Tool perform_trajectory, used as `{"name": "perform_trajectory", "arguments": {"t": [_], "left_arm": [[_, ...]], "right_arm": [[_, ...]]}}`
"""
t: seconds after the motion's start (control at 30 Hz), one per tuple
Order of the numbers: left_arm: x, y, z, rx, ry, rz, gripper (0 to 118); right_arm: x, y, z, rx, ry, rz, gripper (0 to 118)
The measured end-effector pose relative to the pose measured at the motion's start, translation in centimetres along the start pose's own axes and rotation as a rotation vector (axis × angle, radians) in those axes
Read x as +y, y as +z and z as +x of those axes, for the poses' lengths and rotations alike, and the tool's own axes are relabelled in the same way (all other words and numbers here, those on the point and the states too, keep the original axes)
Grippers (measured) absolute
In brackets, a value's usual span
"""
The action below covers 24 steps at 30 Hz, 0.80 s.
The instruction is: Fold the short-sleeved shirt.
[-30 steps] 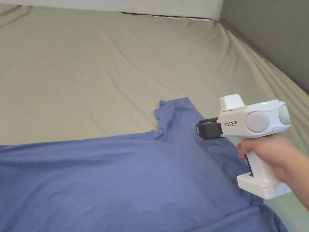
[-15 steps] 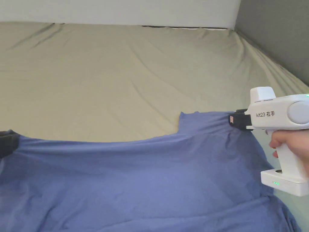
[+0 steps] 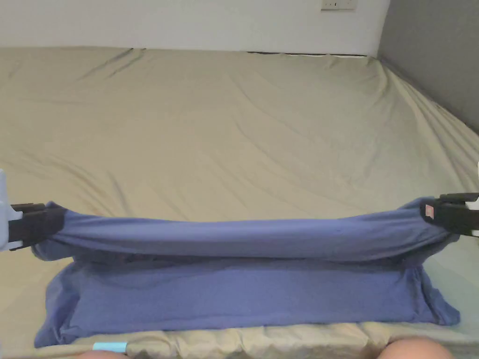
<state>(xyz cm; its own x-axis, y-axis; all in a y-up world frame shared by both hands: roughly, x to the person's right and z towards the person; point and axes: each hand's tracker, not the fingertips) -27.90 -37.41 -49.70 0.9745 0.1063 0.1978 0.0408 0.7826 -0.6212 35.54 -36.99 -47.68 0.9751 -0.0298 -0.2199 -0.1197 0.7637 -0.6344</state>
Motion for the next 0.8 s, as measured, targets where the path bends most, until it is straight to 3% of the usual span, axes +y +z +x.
{"name": "perform_trajectory", "arguments": {"t": [0.3,0.47,0.57,0.7,0.73,0.77,0.8], "left_arm": [[-8.4,-3.4,-0.3,0.027,-0.001,-0.192,1],[-9.7,-4.8,-0.6,0.044,-0.029,-0.242,1],[-10.2,-5.4,-0.6,0.059,-0.056,-0.273,1],[-9.7,-5.3,-1.0,0.055,-0.043,-0.28,4],[-9.4,-5.0,-1.2,0.053,-0.025,-0.275,14],[-9.1,-4.4,-1.5,0.068,-0.01,-0.26,37],[-8.7,-3.7,-1.8,0.079,-0.007,-0.257,77]], "right_arm": [[-9.1,-3.9,-1.2,-0.068,0.043,-0.151,0],[-10.5,-5.2,-0.5,-0.125,0.045,-0.209,0],[-11.2,-5.6,-0.1,-0.126,-0.003,-0.218,0],[-11.0,-5.0,-0.7,-0.13,0.038,-0.202,5],[-10.8,-4.6,-0.5,-0.115,0.031,-0.205,19],[-10.4,-3.9,-0.2,-0.103,0.007,-0.216,43],[-10.1,-2.9,0.2,-0.114,-0.019,-0.207,74]]}}
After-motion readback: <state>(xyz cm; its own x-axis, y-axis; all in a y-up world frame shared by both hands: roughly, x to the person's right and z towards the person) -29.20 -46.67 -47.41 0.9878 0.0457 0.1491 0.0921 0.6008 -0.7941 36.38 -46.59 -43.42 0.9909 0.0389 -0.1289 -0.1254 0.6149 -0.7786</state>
